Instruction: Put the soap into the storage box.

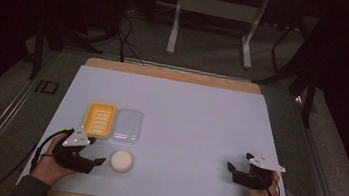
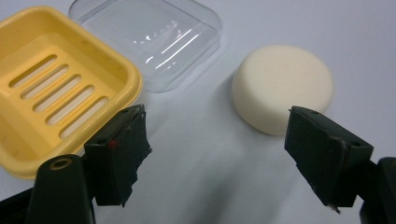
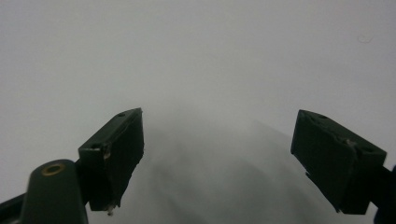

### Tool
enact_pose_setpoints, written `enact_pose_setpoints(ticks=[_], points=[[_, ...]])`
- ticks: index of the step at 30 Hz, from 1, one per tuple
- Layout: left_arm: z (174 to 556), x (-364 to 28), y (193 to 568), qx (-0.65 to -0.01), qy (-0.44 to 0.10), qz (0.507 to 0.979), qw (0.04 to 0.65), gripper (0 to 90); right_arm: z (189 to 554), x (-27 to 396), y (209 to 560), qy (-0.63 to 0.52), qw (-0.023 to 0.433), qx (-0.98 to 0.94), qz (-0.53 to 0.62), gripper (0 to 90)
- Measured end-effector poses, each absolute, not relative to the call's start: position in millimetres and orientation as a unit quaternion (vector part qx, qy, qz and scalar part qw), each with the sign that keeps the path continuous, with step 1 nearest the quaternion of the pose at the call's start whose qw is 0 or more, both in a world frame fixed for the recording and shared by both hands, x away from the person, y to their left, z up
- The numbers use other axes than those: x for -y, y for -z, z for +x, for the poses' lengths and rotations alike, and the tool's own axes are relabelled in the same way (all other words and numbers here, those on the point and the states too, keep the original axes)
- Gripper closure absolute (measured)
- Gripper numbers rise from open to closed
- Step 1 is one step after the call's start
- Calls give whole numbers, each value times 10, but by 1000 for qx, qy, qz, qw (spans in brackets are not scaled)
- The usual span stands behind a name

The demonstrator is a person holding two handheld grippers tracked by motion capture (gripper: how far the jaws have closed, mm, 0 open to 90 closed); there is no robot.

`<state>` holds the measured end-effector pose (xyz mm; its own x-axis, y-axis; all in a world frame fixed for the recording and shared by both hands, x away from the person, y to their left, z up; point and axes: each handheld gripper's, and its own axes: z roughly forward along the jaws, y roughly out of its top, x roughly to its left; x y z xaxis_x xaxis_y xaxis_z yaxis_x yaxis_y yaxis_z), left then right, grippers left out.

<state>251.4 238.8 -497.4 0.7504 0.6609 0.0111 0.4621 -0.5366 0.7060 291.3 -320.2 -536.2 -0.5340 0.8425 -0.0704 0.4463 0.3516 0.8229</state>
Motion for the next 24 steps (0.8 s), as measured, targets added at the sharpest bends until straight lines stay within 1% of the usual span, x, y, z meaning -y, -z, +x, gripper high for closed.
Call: enact_pose_setpoints(ticks=[8,12,15,24], points=[[2548,-2325,4943,-303,-134,889,317,218,2896,3196,5360,-394,261,-780,410,172],[2542,-2291,4936,-290,-122,896,312,218,2894,3198,5359,-395,260,-780,410,171],[2550,-2280,4921,-278,-101,900,320,215,2895,3197,5360,-395,260,-780,409,172],[2583,-2184,4886,-253,-87,918,291,159,2893,3198,5358,-395,260,-780,410,172]])
